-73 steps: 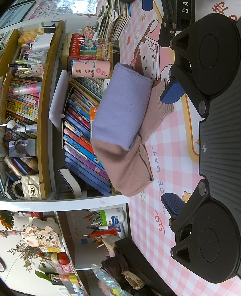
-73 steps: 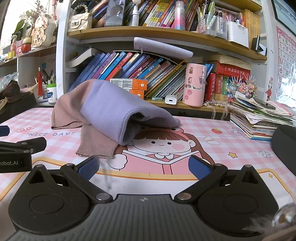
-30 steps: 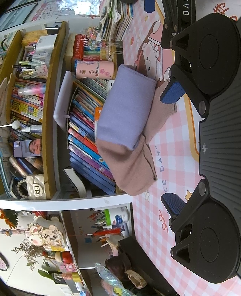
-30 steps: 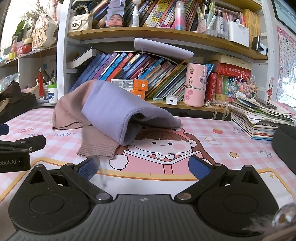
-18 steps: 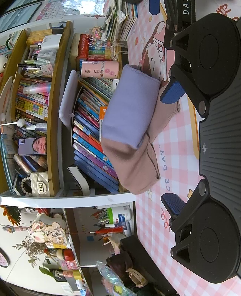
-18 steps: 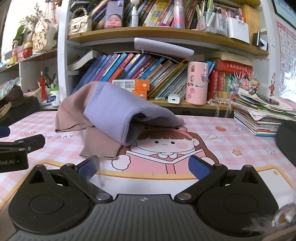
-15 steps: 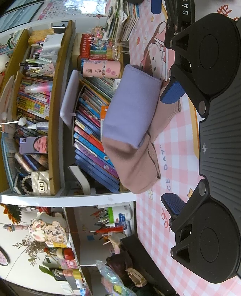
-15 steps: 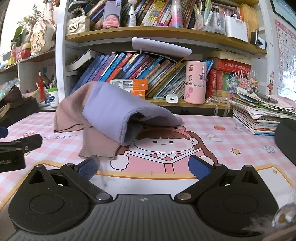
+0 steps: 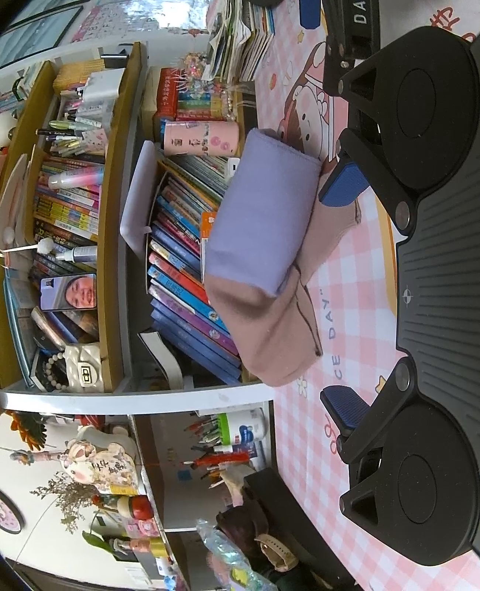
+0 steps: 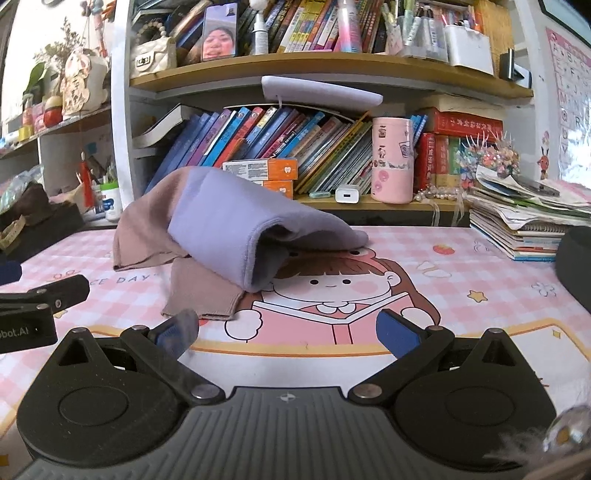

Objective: Fold clothes

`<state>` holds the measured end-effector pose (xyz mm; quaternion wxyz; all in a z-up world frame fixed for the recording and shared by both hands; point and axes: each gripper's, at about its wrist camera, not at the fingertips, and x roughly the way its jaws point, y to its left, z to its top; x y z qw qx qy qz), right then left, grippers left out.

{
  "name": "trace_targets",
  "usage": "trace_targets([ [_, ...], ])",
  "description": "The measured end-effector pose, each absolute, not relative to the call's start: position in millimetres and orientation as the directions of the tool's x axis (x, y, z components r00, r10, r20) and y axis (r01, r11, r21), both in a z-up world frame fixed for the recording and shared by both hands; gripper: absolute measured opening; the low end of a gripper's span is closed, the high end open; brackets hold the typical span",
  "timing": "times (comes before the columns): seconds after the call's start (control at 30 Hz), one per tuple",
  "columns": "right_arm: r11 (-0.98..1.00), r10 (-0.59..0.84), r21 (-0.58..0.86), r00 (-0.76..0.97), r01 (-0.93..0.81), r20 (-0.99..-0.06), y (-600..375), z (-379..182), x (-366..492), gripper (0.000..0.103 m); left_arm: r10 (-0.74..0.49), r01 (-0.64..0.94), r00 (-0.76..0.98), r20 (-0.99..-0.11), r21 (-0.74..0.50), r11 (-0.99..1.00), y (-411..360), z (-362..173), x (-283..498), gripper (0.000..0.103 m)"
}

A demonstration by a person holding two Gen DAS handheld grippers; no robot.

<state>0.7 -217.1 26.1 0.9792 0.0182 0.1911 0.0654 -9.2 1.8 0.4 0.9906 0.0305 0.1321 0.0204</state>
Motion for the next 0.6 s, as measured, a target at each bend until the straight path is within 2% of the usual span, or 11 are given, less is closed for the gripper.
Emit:
trace_targets([
  [0.3, 0.99, 0.14, 0.055, 0.921, -0.129, -0.365, -215.3, 26.4, -0.3, 0.103, 0.059, -0.039, 0.966, -0.253, 0.086, 0.996, -0.9, 0.8, -10.0, 0.103],
  [0.47, 0.976, 0.213, 0.135, 0.893, -0.173, -0.397, -224.4, 23.8, 7.8, 0.102, 0.02, -0.001, 0.95, -0.311, 0.059, 0.998, 2.9, -0.6, -1.4, 0.103],
  [0.6, 0.949, 0.3, 0.219, 0.858, -0.225, -0.417, -237.9, 27.6, 24.2, 0.101, -0.025, 0.062, 0.942, -0.334, 0.098, 0.993, -16.0, -0.6, 17.1, 0.103],
])
